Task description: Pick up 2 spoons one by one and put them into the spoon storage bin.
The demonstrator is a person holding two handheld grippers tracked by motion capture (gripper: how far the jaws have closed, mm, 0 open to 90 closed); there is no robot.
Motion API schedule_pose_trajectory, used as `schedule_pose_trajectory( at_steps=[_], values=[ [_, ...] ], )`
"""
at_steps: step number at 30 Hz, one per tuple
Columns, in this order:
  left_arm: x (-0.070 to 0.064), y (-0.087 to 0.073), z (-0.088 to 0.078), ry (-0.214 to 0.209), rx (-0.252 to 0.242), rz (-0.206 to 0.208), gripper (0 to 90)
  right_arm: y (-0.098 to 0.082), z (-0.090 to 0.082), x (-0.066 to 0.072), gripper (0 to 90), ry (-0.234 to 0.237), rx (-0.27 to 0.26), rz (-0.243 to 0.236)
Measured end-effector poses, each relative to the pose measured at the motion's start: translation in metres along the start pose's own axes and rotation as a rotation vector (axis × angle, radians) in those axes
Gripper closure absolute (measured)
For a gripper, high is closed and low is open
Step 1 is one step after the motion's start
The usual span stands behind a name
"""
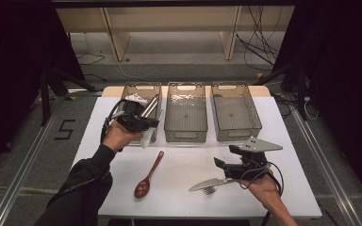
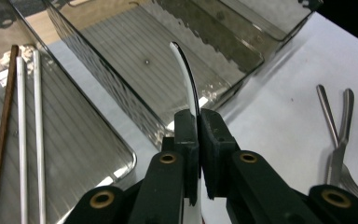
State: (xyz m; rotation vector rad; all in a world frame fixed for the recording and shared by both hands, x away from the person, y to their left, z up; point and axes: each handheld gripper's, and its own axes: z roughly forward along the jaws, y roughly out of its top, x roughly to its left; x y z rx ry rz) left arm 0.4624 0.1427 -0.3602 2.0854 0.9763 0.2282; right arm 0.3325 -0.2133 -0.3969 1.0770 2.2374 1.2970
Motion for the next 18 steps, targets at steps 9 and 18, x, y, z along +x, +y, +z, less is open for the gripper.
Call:
schedule_pose_trajectory(
  at_steps=[9,18],
  values=[
    [0.007,0.020,0.018,0.015,-0.031,-0.011,85.4,0.000,0.000,-0.001,28.3,0.000,-0.002,0.003],
    [0.010,0.042,0.037,0.032,-0.050,-0.020,85.3,0.000,0.000,-0.001,28.3,0.003,-0.002,0.002]
  ],
)
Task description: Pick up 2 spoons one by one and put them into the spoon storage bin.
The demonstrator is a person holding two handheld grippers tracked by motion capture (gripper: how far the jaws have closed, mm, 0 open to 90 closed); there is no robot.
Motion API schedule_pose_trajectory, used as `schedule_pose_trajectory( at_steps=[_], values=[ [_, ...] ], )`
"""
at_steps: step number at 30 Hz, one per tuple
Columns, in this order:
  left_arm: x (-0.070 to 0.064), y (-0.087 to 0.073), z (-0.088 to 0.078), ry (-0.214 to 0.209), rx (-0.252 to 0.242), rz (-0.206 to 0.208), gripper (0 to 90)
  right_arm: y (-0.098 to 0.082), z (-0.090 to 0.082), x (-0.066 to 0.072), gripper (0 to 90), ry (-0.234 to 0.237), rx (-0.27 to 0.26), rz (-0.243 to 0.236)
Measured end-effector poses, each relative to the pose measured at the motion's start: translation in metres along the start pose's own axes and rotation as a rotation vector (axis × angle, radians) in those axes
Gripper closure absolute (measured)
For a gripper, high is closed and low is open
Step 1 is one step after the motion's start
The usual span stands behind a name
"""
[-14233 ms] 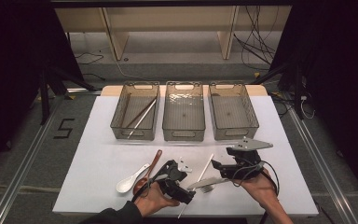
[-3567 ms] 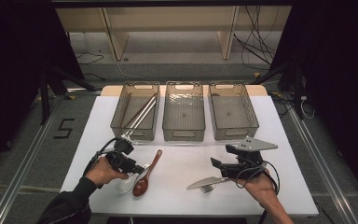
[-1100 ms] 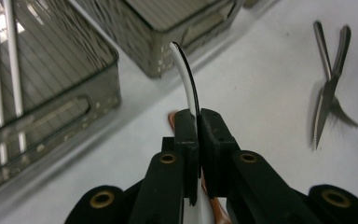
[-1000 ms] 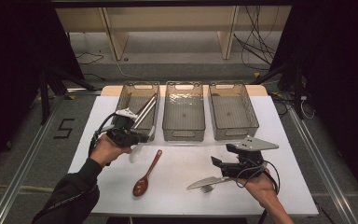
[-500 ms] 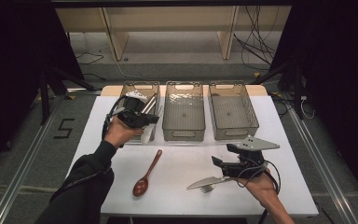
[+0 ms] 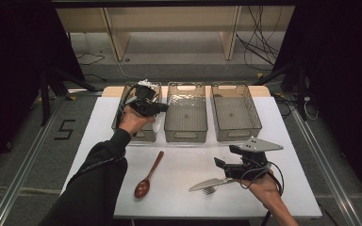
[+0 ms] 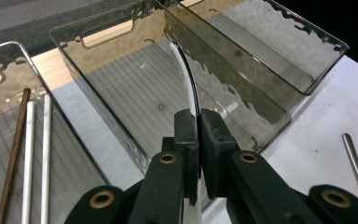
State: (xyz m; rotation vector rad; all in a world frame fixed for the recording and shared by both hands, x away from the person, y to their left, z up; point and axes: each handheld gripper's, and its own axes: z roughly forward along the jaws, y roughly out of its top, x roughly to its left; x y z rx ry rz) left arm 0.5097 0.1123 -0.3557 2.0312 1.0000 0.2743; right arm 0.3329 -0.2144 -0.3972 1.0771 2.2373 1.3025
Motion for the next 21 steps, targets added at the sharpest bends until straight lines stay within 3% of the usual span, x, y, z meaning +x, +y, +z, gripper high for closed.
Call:
schedule_pose_trajectory(
  at_steps=[9,21],
  values=[
    [-0.001,0.010,0.020,0.018,0.018,0.008,85.3,0.000,0.000,-0.001,28.3,0.002,-0.001,-0.001],
    [-0.004,0.020,0.034,0.028,-0.004,0.004,85.3,0.000,0.000,-0.001,28.3,0.004,-0.003,-0.002]
  ],
)
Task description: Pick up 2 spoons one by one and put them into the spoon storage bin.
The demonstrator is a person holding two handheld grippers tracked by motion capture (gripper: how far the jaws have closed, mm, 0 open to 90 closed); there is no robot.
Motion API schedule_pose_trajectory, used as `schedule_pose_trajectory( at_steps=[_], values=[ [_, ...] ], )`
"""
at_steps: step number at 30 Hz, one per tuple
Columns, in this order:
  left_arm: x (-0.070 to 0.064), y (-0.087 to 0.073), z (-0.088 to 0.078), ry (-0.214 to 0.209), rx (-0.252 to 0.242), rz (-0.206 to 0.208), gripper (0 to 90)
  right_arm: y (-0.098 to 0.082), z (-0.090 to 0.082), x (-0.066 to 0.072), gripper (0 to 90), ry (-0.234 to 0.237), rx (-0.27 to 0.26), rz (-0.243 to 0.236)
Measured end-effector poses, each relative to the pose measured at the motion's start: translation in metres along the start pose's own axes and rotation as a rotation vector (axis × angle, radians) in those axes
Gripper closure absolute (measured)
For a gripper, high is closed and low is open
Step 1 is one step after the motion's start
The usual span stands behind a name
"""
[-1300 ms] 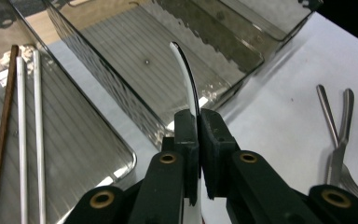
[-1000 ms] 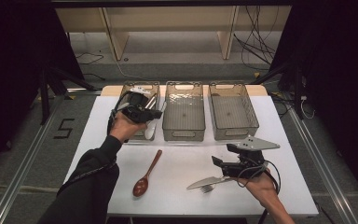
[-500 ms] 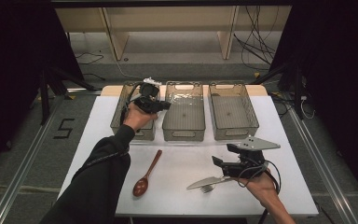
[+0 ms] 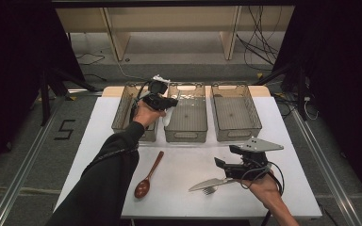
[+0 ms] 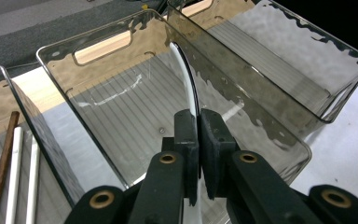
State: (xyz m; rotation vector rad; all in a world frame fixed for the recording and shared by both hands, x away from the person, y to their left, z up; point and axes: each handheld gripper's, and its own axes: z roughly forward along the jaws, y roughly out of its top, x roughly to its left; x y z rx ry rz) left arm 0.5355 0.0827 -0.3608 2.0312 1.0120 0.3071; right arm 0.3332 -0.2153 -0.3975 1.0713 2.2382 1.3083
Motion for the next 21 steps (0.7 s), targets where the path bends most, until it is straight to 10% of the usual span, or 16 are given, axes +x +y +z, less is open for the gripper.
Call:
schedule_pose_trajectory(
  at_steps=[21],
  values=[
    [0.001,-0.001,0.017,0.024,-0.010,-0.027,85.1,0.000,0.000,0.000,28.3,0.001,0.004,0.000]
  ],
)
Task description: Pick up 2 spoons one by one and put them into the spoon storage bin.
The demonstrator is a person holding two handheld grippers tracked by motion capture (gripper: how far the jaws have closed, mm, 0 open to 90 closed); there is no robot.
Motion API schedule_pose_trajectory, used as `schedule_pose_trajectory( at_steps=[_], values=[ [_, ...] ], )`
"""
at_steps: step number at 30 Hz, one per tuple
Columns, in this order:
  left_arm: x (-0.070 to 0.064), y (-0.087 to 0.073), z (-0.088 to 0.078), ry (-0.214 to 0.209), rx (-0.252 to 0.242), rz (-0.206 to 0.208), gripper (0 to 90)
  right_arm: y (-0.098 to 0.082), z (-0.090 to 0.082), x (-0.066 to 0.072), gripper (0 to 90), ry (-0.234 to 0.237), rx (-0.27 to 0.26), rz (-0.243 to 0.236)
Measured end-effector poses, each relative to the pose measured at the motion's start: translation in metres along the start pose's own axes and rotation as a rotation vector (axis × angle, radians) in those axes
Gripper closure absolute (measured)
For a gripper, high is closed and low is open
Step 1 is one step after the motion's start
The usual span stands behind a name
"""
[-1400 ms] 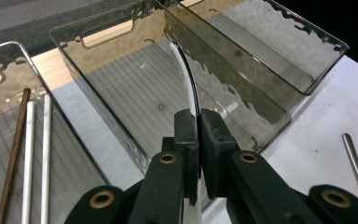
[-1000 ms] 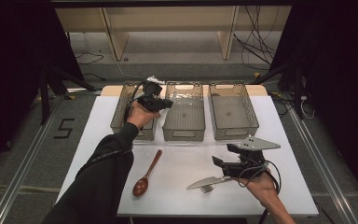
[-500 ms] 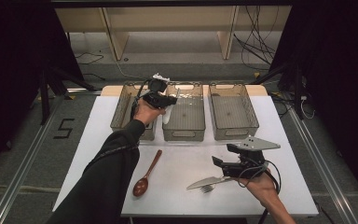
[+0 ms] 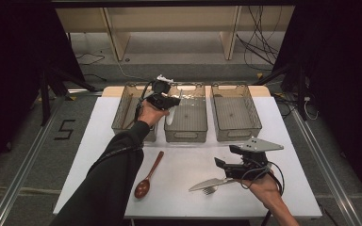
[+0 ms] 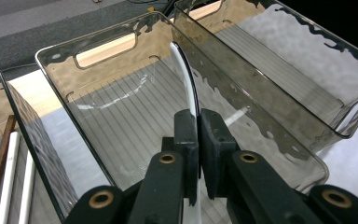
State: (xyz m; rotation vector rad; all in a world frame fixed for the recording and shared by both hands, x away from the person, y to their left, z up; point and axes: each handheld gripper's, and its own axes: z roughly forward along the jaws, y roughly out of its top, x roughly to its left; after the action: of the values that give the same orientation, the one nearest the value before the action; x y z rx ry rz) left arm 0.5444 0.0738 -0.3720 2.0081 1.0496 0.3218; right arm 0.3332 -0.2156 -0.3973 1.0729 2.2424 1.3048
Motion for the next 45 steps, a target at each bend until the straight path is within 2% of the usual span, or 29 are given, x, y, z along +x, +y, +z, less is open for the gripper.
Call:
schedule_pose_trajectory(
  at_steps=[8,10,12,17,19,25,30,36,39,41,45],
  values=[
    [0.001,-0.004,0.008,0.000,0.002,-0.007,84.0,0.000,0.000,0.000,28.3,0.000,0.000,0.001],
    [0.001,-0.004,0.009,-0.005,-0.012,-0.014,82.2,0.000,0.000,0.000,28.3,0.002,-0.001,0.004],
    [0.001,-0.002,0.007,-0.016,-0.016,-0.032,71.4,0.000,0.000,0.000,28.3,0.002,0.000,0.001],
    [-0.002,0.002,-0.004,-0.042,0.002,-0.013,58.7,0.000,0.000,0.000,28.4,0.002,0.000,0.002],
    [-0.004,0.003,-0.011,-0.055,0.015,-0.014,51.1,0.000,0.000,0.000,28.3,0.000,0.001,0.001],
    [-0.009,-0.002,-0.040,-0.084,0.052,-0.018,36.4,0.000,0.000,0.000,28.3,-0.002,0.003,0.002],
    [-0.011,-0.018,-0.062,-0.082,0.064,-0.020,31.4,0.000,0.000,0.001,28.3,-0.002,0.000,-0.001],
    [-0.011,-0.048,-0.081,-0.084,0.089,-0.028,27.9,0.000,0.001,0.002,28.3,-0.002,0.003,0.003],
    [-0.012,-0.063,-0.083,-0.068,0.122,-0.022,27.2,0.000,0.001,0.002,28.3,-0.003,0.004,-0.002],
    [-0.014,-0.071,-0.085,-0.049,0.124,-0.019,25.8,0.001,0.001,0.003,28.3,-0.002,0.000,-0.001],
    [-0.017,-0.085,-0.087,-0.040,0.161,-0.007,24.7,0.001,0.001,0.004,28.3,-0.001,0.004,-0.003]
  ],
)
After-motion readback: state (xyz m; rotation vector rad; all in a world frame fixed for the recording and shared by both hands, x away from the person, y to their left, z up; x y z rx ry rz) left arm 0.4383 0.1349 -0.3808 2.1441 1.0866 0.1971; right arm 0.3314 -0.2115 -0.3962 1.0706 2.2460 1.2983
